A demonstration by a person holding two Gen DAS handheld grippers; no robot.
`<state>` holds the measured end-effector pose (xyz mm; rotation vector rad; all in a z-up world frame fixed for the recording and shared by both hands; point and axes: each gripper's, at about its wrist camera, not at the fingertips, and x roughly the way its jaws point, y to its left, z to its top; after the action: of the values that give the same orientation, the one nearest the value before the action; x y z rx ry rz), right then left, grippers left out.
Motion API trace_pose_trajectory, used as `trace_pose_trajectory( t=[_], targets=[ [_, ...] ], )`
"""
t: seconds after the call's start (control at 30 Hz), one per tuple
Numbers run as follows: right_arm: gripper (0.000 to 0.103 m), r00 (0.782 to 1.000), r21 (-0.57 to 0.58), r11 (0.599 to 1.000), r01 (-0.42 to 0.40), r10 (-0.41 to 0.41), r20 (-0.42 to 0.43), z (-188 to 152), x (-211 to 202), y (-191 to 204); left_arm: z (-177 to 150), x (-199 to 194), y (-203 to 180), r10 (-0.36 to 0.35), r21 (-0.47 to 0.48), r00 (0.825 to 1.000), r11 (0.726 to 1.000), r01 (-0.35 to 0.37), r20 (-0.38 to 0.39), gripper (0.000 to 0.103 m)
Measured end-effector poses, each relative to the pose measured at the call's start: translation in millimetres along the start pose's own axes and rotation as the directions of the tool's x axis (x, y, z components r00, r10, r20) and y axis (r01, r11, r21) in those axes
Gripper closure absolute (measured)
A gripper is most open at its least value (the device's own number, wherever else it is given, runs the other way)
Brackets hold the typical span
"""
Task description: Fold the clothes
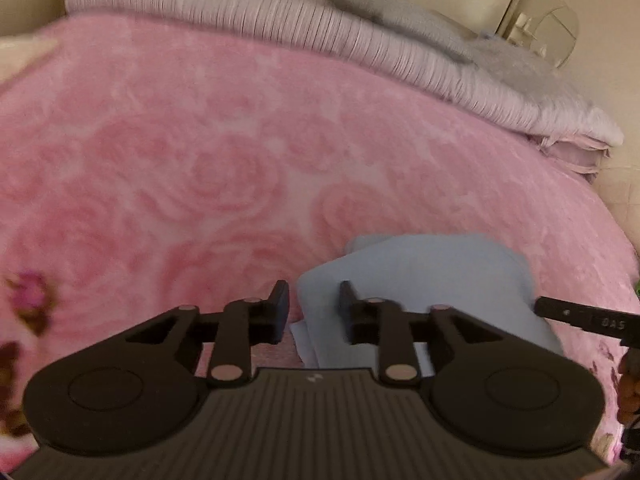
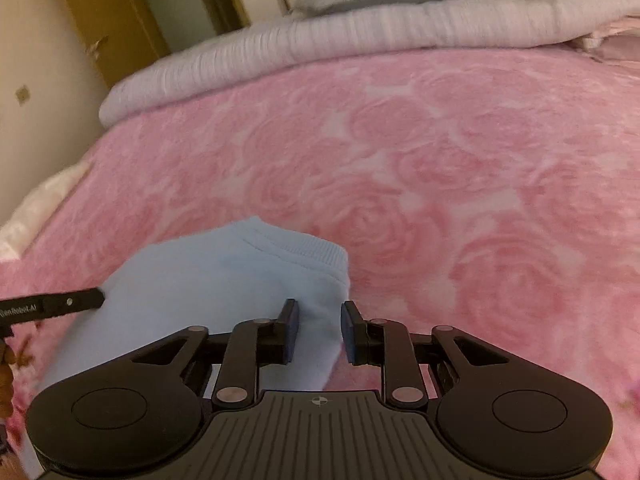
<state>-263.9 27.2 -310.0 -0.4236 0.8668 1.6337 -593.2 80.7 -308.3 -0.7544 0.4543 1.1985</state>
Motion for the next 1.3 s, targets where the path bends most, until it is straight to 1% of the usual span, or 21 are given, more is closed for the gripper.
trace_pose_trajectory(
  t=[0.07, 0.13, 0.2, 0.3, 0.33, 0.43, 0.47, 0.5, 0.6, 0.7, 0.73, 0.77, 0.8, 0.87, 0.97, 1.07, 1.2, 1.3],
  targets=[
    [0.08, 0.999, 0.01, 1.0, -0.03, 0.03, 0.035, -10.1, -26.6, 3.1, -1.9, -27.7, -3.6, -0.022, -0.001, 0.999, 1.0, 0.022, 0.045, 0.086],
    [0.08, 0.997, 0.009, 0.998, -0.061, 0.06, 0.054, -25.5, -52.1, 8.9, -9.8, -52.3, -11.5, -0.066, 0.017, 0.996, 0.998, 0.065, 0.063, 0.087],
    [0.08, 0.995, -0.013, 0.996, -0.083, 0.084, 0.05, -43.2, -72.3, 17.8, -23.0, -68.3, -23.6, -0.094, 0.06, 0.994, 0.994, 0.091, 0.051, 0.087],
    [0.08, 0.997, -0.065, 0.995, -0.077, 0.079, 0.026, -70.0, -91.0, 32.7, -48.6, -75.6, -35.9, -0.101, 0.086, 0.995, 0.991, 0.101, 0.001, 0.088],
    [0.08, 0.997, -0.07, 0.995, -0.074, 0.075, 0.004, -77.8, -92.2, 35.0, -56.9, -76.2, -38.7, -0.097, 0.088, 0.995, 0.991, 0.098, -0.018, 0.088],
    [0.08, 0.996, -0.053, 0.997, -0.061, 0.057, -0.07, -94.9, -82.9, 35.6, -78.4, -63.3, -35.7, -0.055, 0.047, 0.995, 0.997, 0.059, -0.082, 0.089],
    [0.08, 0.994, -0.047, 0.998, -0.053, 0.049, -0.094, -99.3, -78.1, 35.1, -84.0, -60.6, -35.1, -0.044, 0.036, 0.995, 0.998, 0.048, -0.093, 0.089],
    [0.08, 0.994, -0.044, 0.998, -0.047, 0.042, -0.105, -100.6, -76.7, 35.7, -85.3, -62.2, -36.9, -0.031, 0.034, 0.996, 0.999, 0.034, -0.085, 0.089],
    [0.08, 0.994, -0.052, 0.998, -0.027, 0.022, -0.108, -97.1, -82.5, 41.5, -80.6, -72.9, -49.6, 0.02, 0.056, 0.997, 0.998, -0.016, -0.081, 0.09],
    [0.077, 0.996, -0.075, 0.997, 0.008, -0.014, -0.088, -100.7, -98.7, 51.0, -80.0, -88.2, -59.3, 0.041, 0.058, 0.997, 0.998, -0.036, -0.071, 0.086],
    [0.072, 0.997, -0.071, 0.997, 0.018, -0.024, -0.079, -103.1, -104.2, 52.4, -82.9, -94.2, -62.7, 0.045, 0.06, 0.997, 0.997, -0.041, -0.068, 0.085],
    [0.065, 0.997, -0.062, 0.998, 0.024, -0.028, -0.076, -105.8, -109.4, 52.2, -86.2, -99.1, -65.1, 0.053, 0.064, 0.996, 0.997, -0.049, -0.07, 0.082],
    [0.061, 0.997, -0.05, 0.998, 0.026, -0.029, -0.077, -108.8, -114.4, 50.8, -90.3, -103.0, -67.7, 0.064, 0.07, 0.995, 0.996, -0.059, -0.076, 0.081],
    [0.05, 0.996, -0.028, 0.999, 0.029, -0.031, -0.082, -114.2, -124.2, 48.2, -99.2, -112.0, -75.0, 0.083, 0.083, 0.993, 0.994, -0.075, -0.09, 0.08],
    [0.044, 0.996, 0.004, 0.999, 0.038, -0.038, -0.087, -120.5, -137.0, 44.9, -113.2, -122.3, -84.2, 0.109, 0.1, 0.988, 0.99, -0.098, -0.111, 0.076],
    [0.043, 0.995, 0.028, 0.998, 0.052, -0.049, -0.088, -125.4, -147.4, 43.6, -123.8, -131.8, -92.4, 0.133, 0.118, 0.984, 0.986, -0.119, -0.12, 0.075],
    [0.041, 0.995, 0.037, 0.998, 0.057, -0.053, -0.086, -131.3, -160.1, 47.6, -132.8, -146.2, -101.7, 0.157, 0.141, 0.981, 0.98, -0.141, -0.112, 0.072],
    [0.033, 0.995, 0.039, 0.998, 0.05, -0.047, -0.083, -136.9, -168.6, 50.7, -138.5, -156.4, -106.8, 0.172, 0.159, 0.98, 0.975, -0.155, -0.099, 0.07]
  ],
)
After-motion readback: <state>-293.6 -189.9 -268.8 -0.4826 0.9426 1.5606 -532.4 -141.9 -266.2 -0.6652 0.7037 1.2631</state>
